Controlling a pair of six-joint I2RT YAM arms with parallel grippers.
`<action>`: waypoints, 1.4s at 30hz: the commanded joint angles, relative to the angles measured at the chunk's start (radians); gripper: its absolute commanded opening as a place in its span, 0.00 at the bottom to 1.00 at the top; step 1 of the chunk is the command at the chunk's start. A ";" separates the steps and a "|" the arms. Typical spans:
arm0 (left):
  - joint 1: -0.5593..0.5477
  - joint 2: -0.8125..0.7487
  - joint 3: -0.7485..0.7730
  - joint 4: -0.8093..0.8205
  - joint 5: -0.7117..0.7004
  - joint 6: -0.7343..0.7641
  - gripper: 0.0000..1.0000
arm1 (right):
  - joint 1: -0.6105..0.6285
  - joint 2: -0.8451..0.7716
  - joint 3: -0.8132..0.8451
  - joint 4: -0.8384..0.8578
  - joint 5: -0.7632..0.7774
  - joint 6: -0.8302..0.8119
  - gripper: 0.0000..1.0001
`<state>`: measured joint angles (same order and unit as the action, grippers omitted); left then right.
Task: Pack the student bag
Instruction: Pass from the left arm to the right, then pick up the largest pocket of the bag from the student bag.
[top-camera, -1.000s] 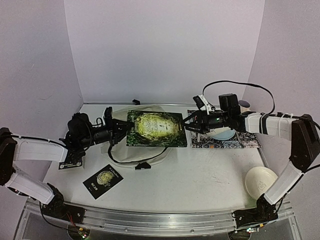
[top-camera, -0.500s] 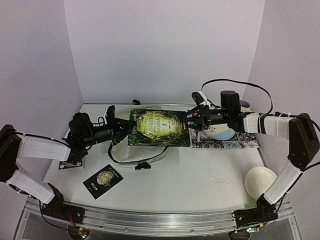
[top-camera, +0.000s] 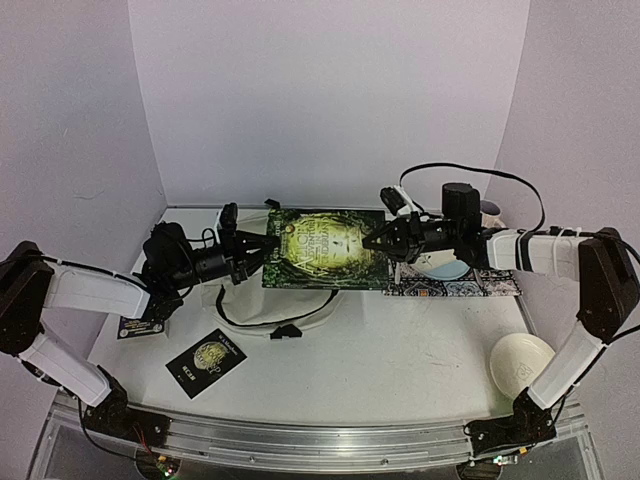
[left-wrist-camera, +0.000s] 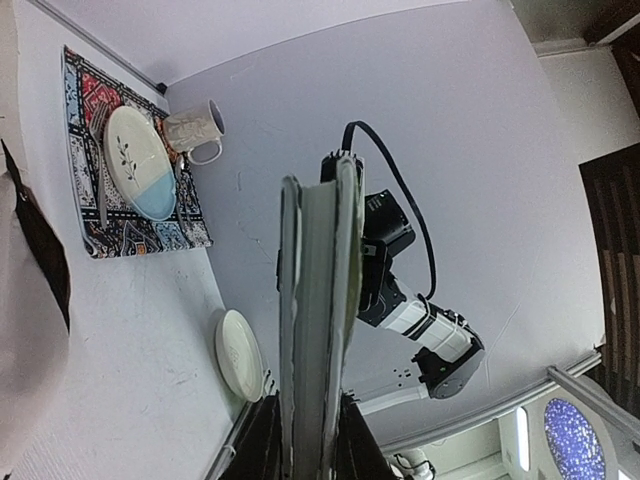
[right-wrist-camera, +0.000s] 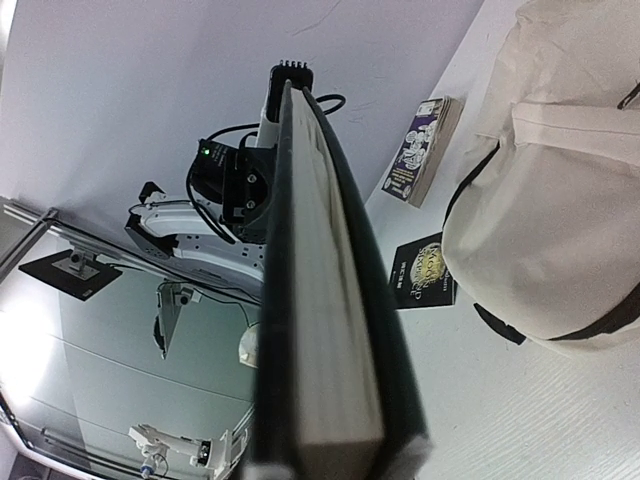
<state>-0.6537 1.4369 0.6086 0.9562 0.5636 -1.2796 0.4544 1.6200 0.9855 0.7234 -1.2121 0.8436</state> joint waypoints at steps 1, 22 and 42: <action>0.002 0.045 0.006 0.097 -0.021 0.032 0.18 | 0.004 -0.052 0.005 0.067 0.002 -0.005 0.03; -0.169 0.094 0.361 -1.019 -0.592 0.737 0.64 | -0.168 -0.199 -0.186 0.065 0.272 0.064 0.00; -0.412 0.348 0.621 -1.433 -0.971 0.985 0.69 | -0.228 -0.272 -0.292 0.059 0.333 0.071 0.00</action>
<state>-1.0493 1.7303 1.1606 -0.4191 -0.3469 -0.3361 0.2402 1.3935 0.6870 0.6946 -0.8599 0.9112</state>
